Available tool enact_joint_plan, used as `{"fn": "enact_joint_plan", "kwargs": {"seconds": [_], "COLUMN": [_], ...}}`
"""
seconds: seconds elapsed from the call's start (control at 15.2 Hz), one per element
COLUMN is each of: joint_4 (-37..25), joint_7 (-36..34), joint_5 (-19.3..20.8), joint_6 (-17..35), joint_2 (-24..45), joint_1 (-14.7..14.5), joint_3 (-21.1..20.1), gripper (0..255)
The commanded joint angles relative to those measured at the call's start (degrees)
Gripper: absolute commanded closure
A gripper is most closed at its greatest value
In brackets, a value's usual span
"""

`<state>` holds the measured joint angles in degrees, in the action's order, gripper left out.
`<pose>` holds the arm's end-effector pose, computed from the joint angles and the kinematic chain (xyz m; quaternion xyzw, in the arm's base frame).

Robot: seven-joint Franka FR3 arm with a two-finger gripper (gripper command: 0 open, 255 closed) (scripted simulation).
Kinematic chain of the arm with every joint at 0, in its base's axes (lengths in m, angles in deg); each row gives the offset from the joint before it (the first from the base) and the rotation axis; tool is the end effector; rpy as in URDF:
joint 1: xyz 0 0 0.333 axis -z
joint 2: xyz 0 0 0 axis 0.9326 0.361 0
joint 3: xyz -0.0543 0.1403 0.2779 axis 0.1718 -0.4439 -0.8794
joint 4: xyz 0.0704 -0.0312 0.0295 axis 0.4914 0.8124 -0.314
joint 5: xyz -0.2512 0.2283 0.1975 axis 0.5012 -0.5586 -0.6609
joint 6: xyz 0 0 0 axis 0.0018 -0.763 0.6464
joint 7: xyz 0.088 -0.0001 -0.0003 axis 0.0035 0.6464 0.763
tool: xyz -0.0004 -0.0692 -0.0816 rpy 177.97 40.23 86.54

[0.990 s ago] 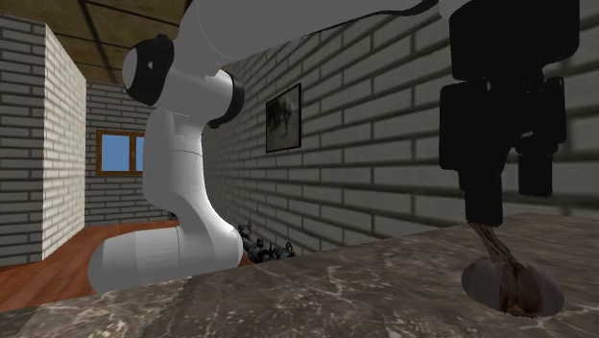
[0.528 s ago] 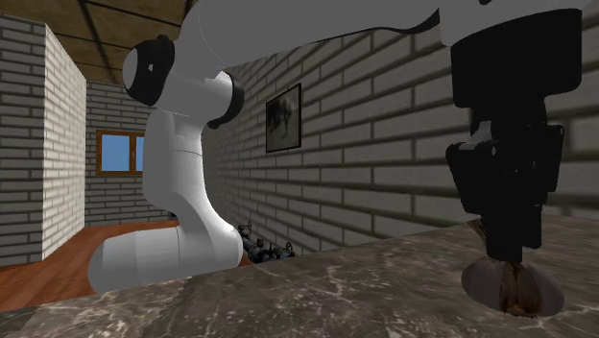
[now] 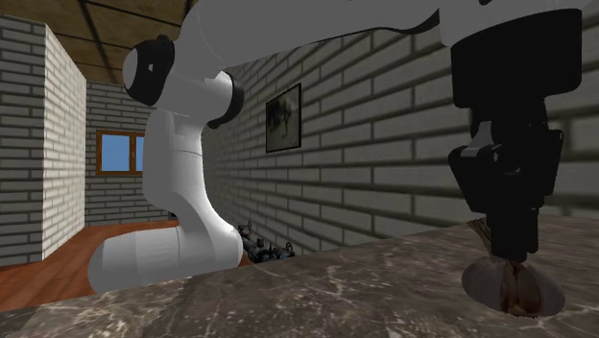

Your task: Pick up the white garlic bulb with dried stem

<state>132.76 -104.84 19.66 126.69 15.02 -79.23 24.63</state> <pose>0.4185 0.2573 0.5948 -0.9932 -0.0641 0.0341 0.0912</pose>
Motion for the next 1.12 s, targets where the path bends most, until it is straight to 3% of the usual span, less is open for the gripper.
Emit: {"fn": "enact_joint_plan", "kwargs": {"seconds": [0.0, 1.06], "joint_4": [-0.91, -14.94], "joint_7": [-0.18, -2.72], "joint_5": [0.05, 0.93], "joint_6": [-0.81, -11.68], "joint_2": [0.13, 3.11], "joint_1": [0.01, 0.23], "joint_3": [0.02, 0.23], "gripper": [255, 255]}}
